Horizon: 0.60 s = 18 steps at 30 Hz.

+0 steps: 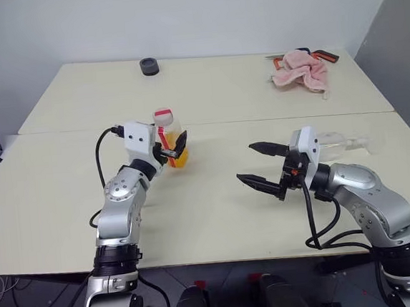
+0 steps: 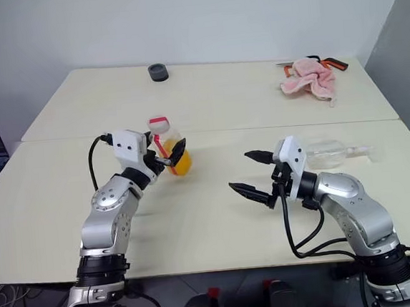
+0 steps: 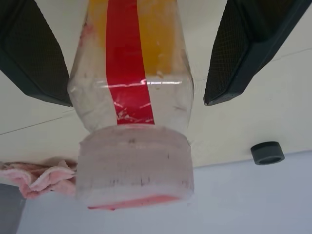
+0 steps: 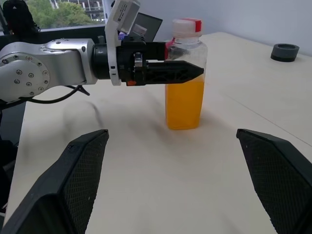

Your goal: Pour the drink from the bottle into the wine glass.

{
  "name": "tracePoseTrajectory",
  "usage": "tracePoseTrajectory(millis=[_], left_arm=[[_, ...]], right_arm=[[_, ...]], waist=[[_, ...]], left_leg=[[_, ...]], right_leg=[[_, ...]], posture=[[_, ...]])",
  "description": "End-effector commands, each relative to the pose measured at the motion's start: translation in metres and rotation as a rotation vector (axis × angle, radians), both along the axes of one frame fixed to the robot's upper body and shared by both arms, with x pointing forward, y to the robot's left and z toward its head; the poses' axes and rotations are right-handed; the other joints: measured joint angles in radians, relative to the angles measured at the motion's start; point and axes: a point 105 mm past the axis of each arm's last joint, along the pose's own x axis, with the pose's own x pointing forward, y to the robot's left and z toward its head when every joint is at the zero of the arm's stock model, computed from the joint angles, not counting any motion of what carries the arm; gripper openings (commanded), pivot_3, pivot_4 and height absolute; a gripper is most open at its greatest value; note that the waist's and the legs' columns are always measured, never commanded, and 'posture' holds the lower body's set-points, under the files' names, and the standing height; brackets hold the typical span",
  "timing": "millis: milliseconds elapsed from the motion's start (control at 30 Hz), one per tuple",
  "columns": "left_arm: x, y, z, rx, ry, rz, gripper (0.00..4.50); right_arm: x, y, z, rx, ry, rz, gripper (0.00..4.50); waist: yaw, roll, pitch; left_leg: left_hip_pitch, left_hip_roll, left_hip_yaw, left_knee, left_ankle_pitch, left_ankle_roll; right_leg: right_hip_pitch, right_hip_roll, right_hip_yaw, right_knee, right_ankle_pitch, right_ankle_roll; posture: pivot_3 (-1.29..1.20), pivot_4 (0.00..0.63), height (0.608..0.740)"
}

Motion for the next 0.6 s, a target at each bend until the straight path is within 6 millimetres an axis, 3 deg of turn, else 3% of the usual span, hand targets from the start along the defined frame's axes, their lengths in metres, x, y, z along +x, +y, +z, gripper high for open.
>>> tracePoseTrajectory(millis=[33, 167, 267, 467, 600], left_arm=[[0.0025, 0.0017, 0.0165, -0.007, -0.055, -0.004, 4.47], [0.0072, 0.001, 0.0186, 0.008, -0.054, -0.02, 4.47], [0.0087, 0.0002, 0.018, 0.01, -0.05, -0.026, 3.87], [0.0071, -0.0048, 0.0176, 0.014, -0.053, -0.041, 2.01], [0.0047, -0.0051, 0.0176, 0.016, -0.06, -0.037, 1.81]], right_arm=[[-0.0062, 0.0049, 0.0132, 0.024, -0.045, 0.032, 4.5], [-0.0078, 0.006, 0.0143, 0.019, -0.053, 0.045, 4.5], [-0.0083, 0.0059, 0.0142, 0.016, -0.055, 0.045, 4.5], [-0.0088, 0.005, 0.0137, 0.013, -0.054, 0.041, 4.5], [-0.0088, 0.0047, 0.0133, 0.012, -0.052, 0.04, 4.5]], waist=[[0.0, 0.0, 0.0], [0.0, 0.0, 0.0], [0.0, 0.0, 0.0], [0.0, 0.0, 0.0], [0.0, 0.0, 0.0]], left_leg=[[0.0, 0.0, 0.0, 0.0, 0.0, 0.0], [0.0, 0.0, 0.0, 0.0, 0.0, 0.0], [0.0, 0.0, 0.0, 0.0, 0.0, 0.0], [0.0, 0.0, 0.0, 0.0, 0.0, 0.0], [0.0, 0.0, 0.0, 0.0, 0.0, 0.0]], right_leg=[[0.0, 0.0, 0.0, 0.0, 0.0, 0.0], [0.0, 0.0, 0.0, 0.0, 0.0, 0.0], [0.0, 0.0, 0.0, 0.0, 0.0, 0.0], [0.0, 0.0, 0.0, 0.0, 0.0, 0.0], [0.0, 0.0, 0.0, 0.0, 0.0, 0.0]], posture=[[0.0, 0.15, 0.74], [0.0, 0.15, 0.74], [0.0, 0.15, 0.74], [0.0, 0.15, 0.74], [0.0, 0.15, 0.74]])
